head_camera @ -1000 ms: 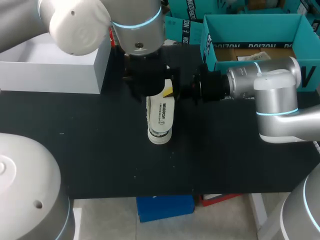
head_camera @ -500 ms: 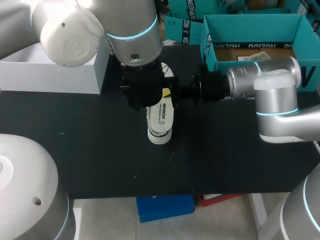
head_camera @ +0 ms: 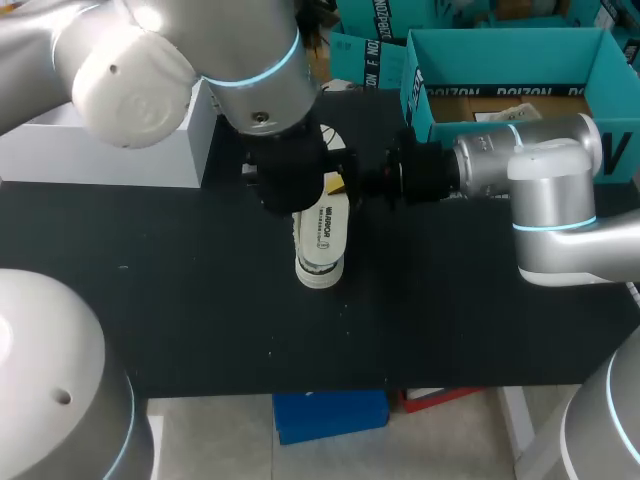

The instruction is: Take the shoe out of the shoebox, open the shoe tongue, remove and reinsert the insole, then place the shoe into the shoebox

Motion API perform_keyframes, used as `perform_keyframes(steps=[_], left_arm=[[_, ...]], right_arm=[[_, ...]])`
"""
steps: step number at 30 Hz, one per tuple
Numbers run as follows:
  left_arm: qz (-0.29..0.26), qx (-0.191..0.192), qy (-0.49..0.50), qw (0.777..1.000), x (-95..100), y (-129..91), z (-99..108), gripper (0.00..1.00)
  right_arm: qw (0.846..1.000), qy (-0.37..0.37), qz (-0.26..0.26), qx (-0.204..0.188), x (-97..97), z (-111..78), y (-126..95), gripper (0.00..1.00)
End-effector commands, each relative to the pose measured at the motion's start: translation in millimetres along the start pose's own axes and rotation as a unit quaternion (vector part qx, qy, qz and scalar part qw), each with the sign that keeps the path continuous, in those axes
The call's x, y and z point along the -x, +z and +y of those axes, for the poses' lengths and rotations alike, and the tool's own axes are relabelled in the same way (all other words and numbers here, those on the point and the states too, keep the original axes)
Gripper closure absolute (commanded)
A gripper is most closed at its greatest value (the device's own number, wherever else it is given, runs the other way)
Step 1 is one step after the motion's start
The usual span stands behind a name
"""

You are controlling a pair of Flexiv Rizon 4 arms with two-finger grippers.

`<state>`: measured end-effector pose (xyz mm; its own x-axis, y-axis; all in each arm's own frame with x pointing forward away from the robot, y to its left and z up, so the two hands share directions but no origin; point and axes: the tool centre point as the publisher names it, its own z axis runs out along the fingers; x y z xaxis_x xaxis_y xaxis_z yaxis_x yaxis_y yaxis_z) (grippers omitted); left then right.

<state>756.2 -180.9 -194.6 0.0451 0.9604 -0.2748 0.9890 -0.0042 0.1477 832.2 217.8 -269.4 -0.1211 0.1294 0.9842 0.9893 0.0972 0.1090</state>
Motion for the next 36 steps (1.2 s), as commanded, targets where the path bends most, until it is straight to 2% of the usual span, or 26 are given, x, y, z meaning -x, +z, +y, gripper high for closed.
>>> perform_keyframes(steps=[1, 12, 14, 20, 32, 36], left_arm=[[-0.086, 0.007, -0.006, 0.996, -21.0, 5, -1, 0.00], [-0.247, 0.039, -0.049, 0.967, -54.2, -2, 16, 0.00], [-0.296, 0.037, -0.061, 0.952, -62.5, -1, 20, 0.00], [-0.380, 0.045, -0.079, 0.920, -82.4, 5, 25, 0.00], [-0.518, 0.032, -0.083, 0.851, -96.3, 22, 34, 0.00], [-0.535, 0.034, -0.083, 0.840, -96.2, 23, 37, 0.00]], right_arm=[[1.000, 0.000, -0.001, 0.001, 0.1, -0.2, 1, 1.00], [1.000, 0.000, -0.001, 0.001, 0.1, -0.2, 1, 1.00], [1.000, 0.000, -0.001, 0.001, 0.1, -0.2, 1, 1.00], [1.000, 0.000, -0.001, 0.001, 0.1, -0.2, 1, 1.00], [1.000, 0.000, -0.001, 0.001, 0.1, -0.2, 1, 1.00], [1.000, 0.000, -0.001, 0.001, 0.1, -0.2, 1, 1.00]])
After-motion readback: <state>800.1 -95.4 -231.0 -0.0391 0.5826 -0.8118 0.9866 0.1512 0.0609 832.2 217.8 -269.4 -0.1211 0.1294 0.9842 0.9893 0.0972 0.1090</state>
